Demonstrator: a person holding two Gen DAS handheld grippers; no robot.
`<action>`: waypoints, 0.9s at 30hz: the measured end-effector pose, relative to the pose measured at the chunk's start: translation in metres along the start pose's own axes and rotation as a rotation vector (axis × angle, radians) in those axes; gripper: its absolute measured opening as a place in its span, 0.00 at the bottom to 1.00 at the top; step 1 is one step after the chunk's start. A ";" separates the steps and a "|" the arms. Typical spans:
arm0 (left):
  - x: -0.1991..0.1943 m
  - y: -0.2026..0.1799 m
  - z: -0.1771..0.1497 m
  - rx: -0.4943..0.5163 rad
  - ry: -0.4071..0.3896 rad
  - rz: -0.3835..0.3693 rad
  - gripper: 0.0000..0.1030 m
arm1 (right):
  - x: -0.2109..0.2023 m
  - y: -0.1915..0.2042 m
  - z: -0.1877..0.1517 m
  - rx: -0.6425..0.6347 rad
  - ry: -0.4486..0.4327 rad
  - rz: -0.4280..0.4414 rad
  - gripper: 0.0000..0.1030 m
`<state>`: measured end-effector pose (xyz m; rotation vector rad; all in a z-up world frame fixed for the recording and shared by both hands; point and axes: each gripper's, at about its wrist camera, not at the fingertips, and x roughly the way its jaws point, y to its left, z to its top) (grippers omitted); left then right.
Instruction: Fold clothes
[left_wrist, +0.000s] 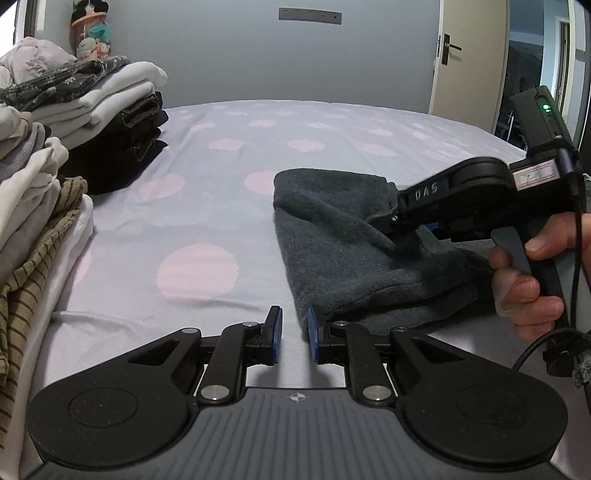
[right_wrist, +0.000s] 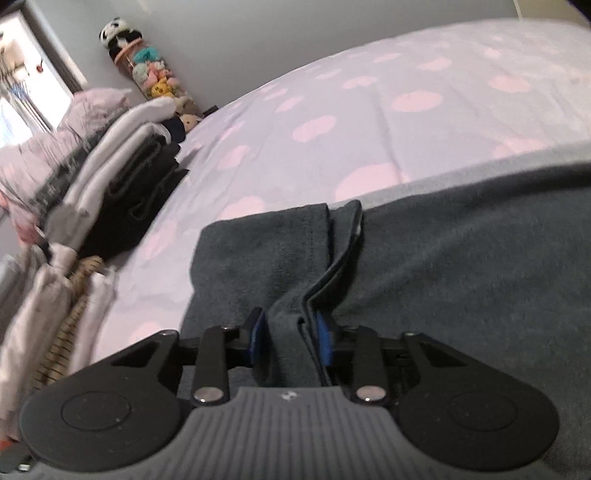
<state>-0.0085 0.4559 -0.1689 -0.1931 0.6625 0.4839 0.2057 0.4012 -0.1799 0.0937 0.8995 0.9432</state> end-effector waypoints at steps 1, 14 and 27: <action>0.000 0.000 0.000 0.000 -0.005 0.005 0.17 | 0.001 0.001 0.000 -0.008 -0.002 -0.011 0.18; -0.013 -0.013 0.005 0.017 0.009 -0.030 0.18 | -0.091 0.003 0.077 -0.084 -0.107 -0.054 0.09; -0.017 -0.094 0.053 0.097 0.012 -0.095 0.22 | -0.245 -0.094 0.185 -0.152 -0.189 -0.293 0.09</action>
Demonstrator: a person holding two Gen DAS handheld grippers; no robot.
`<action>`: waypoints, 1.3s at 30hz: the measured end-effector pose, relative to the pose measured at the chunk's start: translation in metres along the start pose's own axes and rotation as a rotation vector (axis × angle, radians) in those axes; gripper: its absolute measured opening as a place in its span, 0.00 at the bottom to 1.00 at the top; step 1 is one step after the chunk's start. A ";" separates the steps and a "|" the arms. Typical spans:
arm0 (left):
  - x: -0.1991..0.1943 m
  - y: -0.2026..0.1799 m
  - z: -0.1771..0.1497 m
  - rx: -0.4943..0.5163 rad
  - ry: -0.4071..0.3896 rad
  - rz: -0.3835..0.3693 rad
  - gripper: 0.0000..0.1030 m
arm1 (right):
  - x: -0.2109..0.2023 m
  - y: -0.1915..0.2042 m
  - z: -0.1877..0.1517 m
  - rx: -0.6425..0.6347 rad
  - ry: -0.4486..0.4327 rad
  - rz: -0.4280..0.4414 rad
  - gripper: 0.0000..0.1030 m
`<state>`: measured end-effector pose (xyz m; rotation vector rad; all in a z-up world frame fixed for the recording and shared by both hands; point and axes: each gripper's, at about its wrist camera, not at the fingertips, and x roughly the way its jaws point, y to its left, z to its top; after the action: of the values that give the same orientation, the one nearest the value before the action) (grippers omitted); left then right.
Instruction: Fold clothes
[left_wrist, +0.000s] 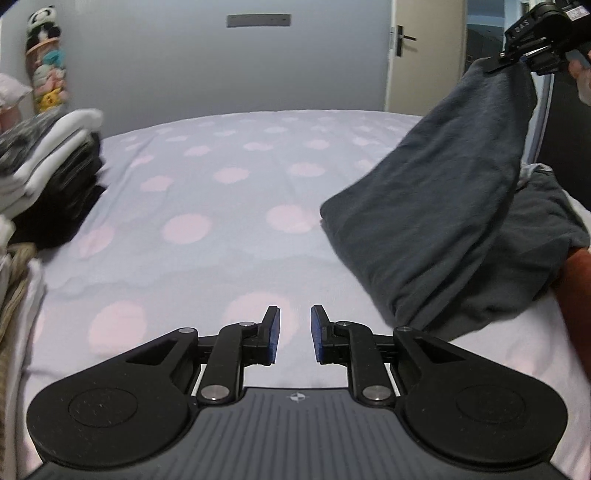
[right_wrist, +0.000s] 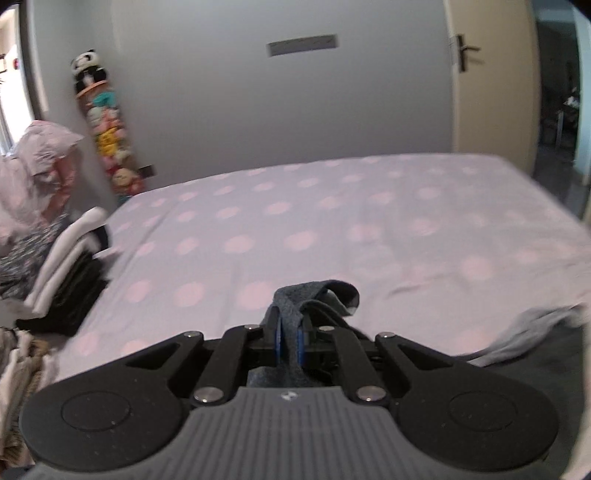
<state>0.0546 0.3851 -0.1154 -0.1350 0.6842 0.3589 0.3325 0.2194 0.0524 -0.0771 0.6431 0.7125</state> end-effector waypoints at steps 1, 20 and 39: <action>0.002 -0.006 0.005 0.003 0.000 -0.007 0.25 | -0.007 -0.013 0.006 -0.008 -0.006 -0.020 0.09; 0.102 -0.097 0.052 -0.255 0.226 -0.256 0.51 | -0.011 -0.270 -0.029 0.201 0.057 -0.322 0.09; 0.163 -0.122 0.027 -0.541 0.402 -0.330 0.55 | -0.049 -0.370 -0.140 0.655 0.028 -0.188 0.80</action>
<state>0.2320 0.3235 -0.1980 -0.8427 0.9312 0.1908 0.4647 -0.1301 -0.0866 0.4519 0.8565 0.2951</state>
